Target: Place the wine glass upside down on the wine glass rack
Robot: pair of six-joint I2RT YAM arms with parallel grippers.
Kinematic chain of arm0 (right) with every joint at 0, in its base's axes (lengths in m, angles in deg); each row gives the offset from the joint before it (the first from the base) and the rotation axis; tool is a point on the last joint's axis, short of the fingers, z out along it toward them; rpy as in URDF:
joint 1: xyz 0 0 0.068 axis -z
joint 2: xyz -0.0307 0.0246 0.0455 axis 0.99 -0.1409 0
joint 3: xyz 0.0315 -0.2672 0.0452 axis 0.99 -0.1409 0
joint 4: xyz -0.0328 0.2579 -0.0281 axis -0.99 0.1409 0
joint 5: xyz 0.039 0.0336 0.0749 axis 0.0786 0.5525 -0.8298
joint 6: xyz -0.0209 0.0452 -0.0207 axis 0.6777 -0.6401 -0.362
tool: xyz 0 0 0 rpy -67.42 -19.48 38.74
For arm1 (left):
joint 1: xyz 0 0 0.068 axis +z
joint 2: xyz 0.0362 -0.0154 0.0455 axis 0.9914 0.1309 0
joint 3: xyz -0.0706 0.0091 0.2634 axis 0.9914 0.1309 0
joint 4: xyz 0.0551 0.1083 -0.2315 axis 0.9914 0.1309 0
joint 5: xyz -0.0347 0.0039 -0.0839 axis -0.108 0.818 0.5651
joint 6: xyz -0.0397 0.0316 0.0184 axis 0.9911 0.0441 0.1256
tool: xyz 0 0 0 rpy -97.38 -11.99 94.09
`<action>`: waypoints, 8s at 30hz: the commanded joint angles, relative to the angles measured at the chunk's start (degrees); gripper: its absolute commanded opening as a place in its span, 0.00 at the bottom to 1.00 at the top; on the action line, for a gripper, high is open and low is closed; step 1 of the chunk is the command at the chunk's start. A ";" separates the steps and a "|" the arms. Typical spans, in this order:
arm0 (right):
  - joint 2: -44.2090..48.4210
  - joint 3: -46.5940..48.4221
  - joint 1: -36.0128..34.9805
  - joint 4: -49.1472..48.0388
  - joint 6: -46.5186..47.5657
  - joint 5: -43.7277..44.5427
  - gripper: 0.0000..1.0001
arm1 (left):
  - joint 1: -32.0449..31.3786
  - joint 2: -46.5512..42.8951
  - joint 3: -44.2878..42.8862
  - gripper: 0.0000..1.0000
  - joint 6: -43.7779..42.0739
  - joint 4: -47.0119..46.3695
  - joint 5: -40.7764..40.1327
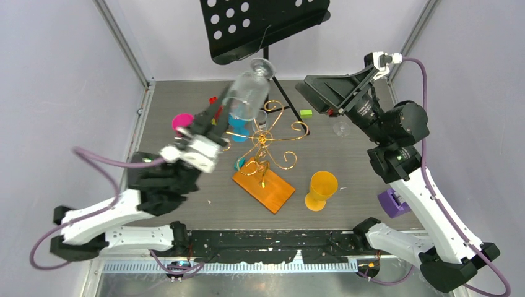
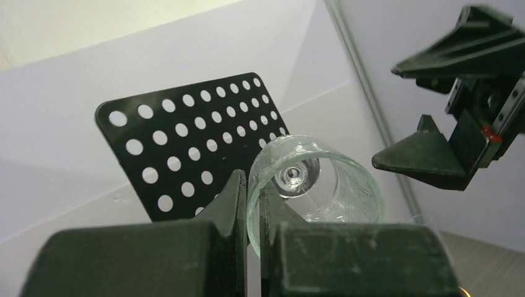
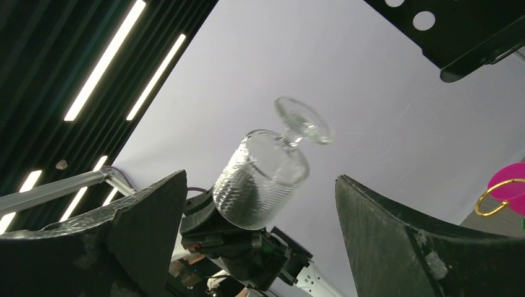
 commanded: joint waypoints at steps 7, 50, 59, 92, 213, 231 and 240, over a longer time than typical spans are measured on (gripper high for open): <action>1.87 -0.84 -2.12 -1.90 -0.37 -2.15 0.95 | -12.41 14.51 -0.17 0.00 -37.62 -39.07 -9.43; -2.58 -2.58 -3.44 -14.88 -5.81 -14.43 0.97 | -14.10 25.07 1.54 0.00 -37.53 -48.19 -3.09; -3.26 -3.79 -3.38 -18.89 -9.08 -15.27 0.80 | -13.92 28.50 1.24 0.00 -45.33 -54.46 -3.75; 0.95 2.76 9.05 3.59 34.24 -13.84 0.05 | -17.15 17.15 13.84 0.77 -40.50 -60.34 -28.63; 4.89 -22.71 -7.36 10.59 82.55 -23.90 0.05 | 22.05 9.48 7.47 0.00 57.29 32.60 29.27; 12.15 -17.68 -7.31 30.56 86.41 -9.14 0.05 | 22.05 9.78 8.13 0.00 57.54 31.96 29.31; 14.58 -16.19 -7.31 33.45 85.08 -5.57 0.05 | 22.05 10.41 7.86 0.00 57.61 32.07 29.24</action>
